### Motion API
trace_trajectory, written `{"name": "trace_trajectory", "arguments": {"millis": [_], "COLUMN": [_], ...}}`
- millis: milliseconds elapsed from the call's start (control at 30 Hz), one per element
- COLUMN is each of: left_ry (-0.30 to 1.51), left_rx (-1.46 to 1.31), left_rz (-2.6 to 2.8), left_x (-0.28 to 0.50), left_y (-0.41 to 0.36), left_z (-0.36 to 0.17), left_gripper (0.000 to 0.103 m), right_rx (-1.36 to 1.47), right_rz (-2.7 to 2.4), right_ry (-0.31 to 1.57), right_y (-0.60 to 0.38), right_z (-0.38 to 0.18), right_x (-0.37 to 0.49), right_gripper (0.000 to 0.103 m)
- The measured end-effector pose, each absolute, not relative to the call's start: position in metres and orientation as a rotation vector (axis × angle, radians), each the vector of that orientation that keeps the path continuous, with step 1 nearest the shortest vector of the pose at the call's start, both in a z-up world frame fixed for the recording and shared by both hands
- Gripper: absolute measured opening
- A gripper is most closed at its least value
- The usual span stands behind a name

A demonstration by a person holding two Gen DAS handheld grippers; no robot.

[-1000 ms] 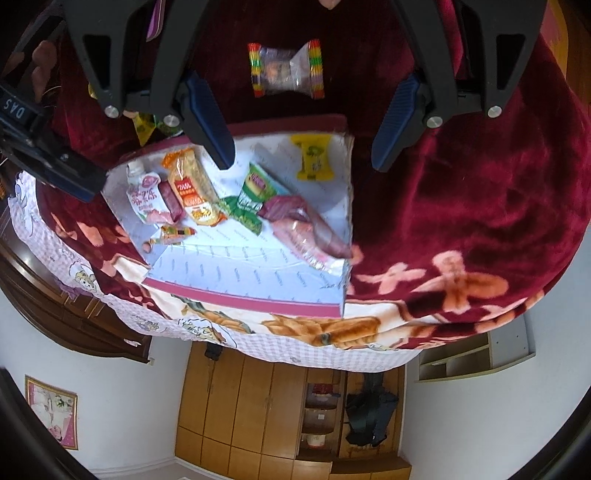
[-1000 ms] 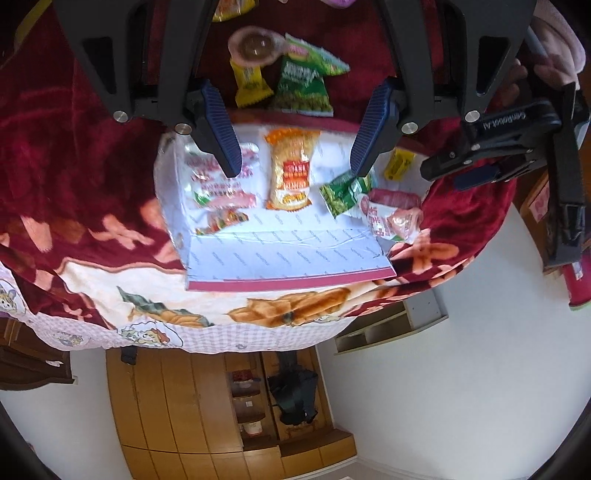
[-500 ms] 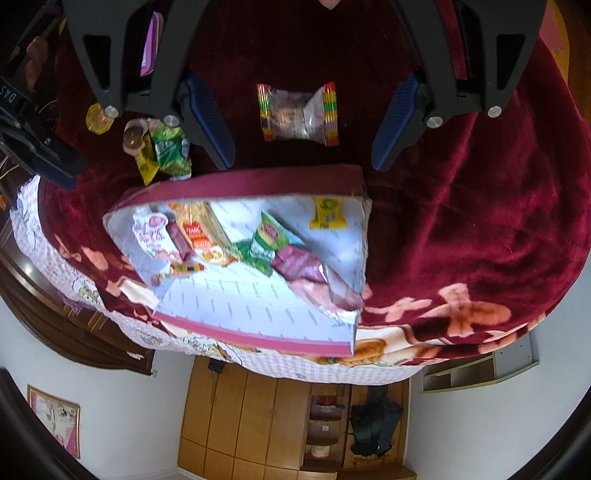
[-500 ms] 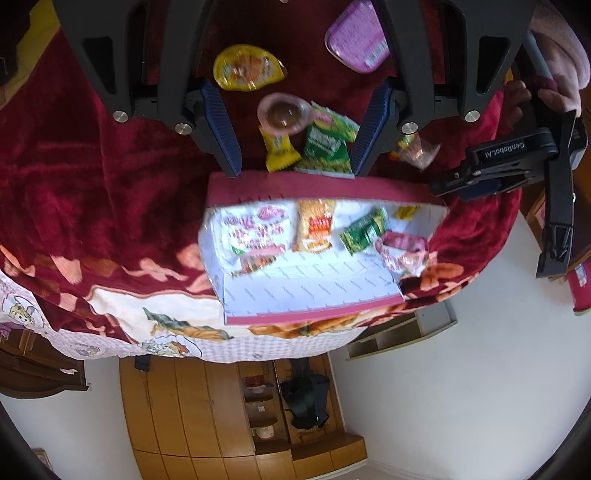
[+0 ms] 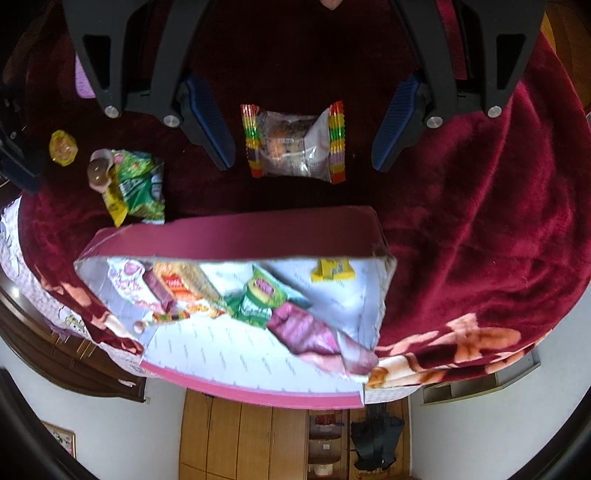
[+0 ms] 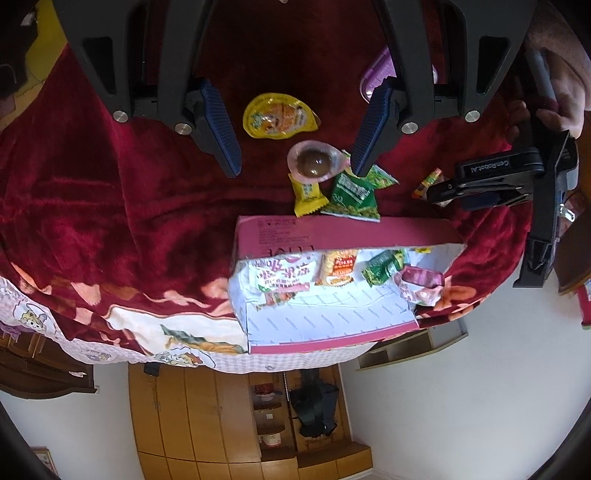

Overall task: Organize snacks
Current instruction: 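Move the left tool to the pile and grasp the rainbow-striped candy pack, then grasp the yellow jelly cup with the right tool while the left tool lifts the candy pack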

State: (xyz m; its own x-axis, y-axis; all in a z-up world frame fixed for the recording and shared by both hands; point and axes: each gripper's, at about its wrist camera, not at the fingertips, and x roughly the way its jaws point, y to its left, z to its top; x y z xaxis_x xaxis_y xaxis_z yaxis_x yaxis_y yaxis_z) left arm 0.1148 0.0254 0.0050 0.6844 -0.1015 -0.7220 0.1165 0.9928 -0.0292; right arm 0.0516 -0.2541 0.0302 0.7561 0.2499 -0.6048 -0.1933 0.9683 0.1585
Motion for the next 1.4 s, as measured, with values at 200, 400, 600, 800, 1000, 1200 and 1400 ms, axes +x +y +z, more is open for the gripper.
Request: {"name": "trace_trajectory", "arguments": {"millis": [200, 400, 600, 800, 1000, 1200, 1400], "left_ry": [0.807, 0.798, 0.794, 0.783, 0.771, 0.761, 0.759], "left_rx": [0.034, 0.04, 0.022, 0.035, 0.043, 0.04, 0.011], "left_rz": [-0.1, -0.09, -0.089, -0.076, -0.071, -0.063, -0.058], "left_x": [0.118, 0.119, 0.122, 0.119, 0.115, 0.112, 0.11], "left_y": [0.025, 0.023, 0.027, 0.023, 0.02, 0.022, 0.028], "left_z": [-0.005, -0.008, -0.011, -0.013, -0.013, -0.011, -0.01], "left_gripper": [0.08, 0.08, 0.08, 0.08, 0.075, 0.06, 0.049], "right_rx": [0.087, 0.096, 0.102, 0.105, 0.083, 0.099, 0.084], "right_rz": [0.224, 0.218, 0.224, 0.217, 0.201, 0.2, 0.201], "right_ry": [0.685, 0.709, 0.723, 0.707, 0.689, 0.685, 0.68], "right_y": [-0.258, -0.261, -0.259, -0.254, -0.249, -0.252, -0.247], "right_z": [0.018, 0.006, -0.007, -0.016, -0.018, -0.018, -0.017], "right_x": [0.051, 0.056, 0.056, 0.056, 0.053, 0.052, 0.05], "right_gripper": [0.063, 0.063, 0.063, 0.063, 0.059, 0.051, 0.048]}}
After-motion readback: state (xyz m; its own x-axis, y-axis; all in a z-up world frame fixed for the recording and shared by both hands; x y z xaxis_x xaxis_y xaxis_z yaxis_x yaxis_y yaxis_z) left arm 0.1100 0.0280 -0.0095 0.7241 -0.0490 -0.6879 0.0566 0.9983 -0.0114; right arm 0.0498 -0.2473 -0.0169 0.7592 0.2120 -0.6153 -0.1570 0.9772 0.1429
